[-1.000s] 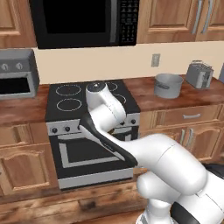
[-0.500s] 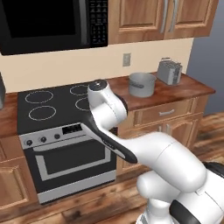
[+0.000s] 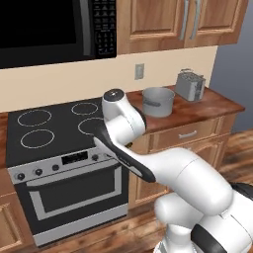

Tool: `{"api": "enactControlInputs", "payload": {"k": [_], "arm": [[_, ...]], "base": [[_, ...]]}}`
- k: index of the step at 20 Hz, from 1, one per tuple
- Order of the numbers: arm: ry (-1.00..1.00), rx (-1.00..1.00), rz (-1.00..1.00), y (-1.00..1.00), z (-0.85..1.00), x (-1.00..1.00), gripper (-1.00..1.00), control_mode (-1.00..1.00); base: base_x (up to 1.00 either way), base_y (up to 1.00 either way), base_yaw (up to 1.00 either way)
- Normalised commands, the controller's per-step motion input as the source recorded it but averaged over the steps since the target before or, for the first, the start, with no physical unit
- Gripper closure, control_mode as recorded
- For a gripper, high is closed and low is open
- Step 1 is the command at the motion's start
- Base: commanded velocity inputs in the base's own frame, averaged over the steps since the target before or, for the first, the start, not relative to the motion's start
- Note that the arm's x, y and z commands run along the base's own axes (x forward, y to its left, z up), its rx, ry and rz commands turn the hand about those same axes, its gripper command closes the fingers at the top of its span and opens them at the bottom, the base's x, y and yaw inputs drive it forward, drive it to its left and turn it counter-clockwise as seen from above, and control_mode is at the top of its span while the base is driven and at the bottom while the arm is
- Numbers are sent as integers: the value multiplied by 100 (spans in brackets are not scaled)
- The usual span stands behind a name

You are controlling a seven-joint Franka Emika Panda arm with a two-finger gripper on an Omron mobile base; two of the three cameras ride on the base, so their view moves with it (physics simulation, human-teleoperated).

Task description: Turn on the sink faucet. Then move the sweet potato from the counter to the sink. Turn off the sink. Move the vegetable from the sink to the pot next to the stove. Finally move the pot to the rear left burner.

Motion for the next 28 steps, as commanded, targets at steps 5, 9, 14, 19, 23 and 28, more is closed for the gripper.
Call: {"api": "enactControlInputs", "payload": {"k": [5, 9, 14, 19, 23, 28], "arm": [[0, 0, 0, 0, 0, 0, 100, 100], [0, 0, 0, 0, 0, 0, 100, 100], [0, 0, 0, 0, 0, 0, 100, 100], [0, 0, 0, 0, 0, 0, 100, 100], [0, 0, 0, 0, 0, 0, 100, 100], [0, 0, 0, 0, 0, 0, 100, 100]], "base": [[67, -34, 3], [59, -34, 4], [58, -22, 6], [62, -4, 6], [59, -1, 11], [55, -2, 14]]}}
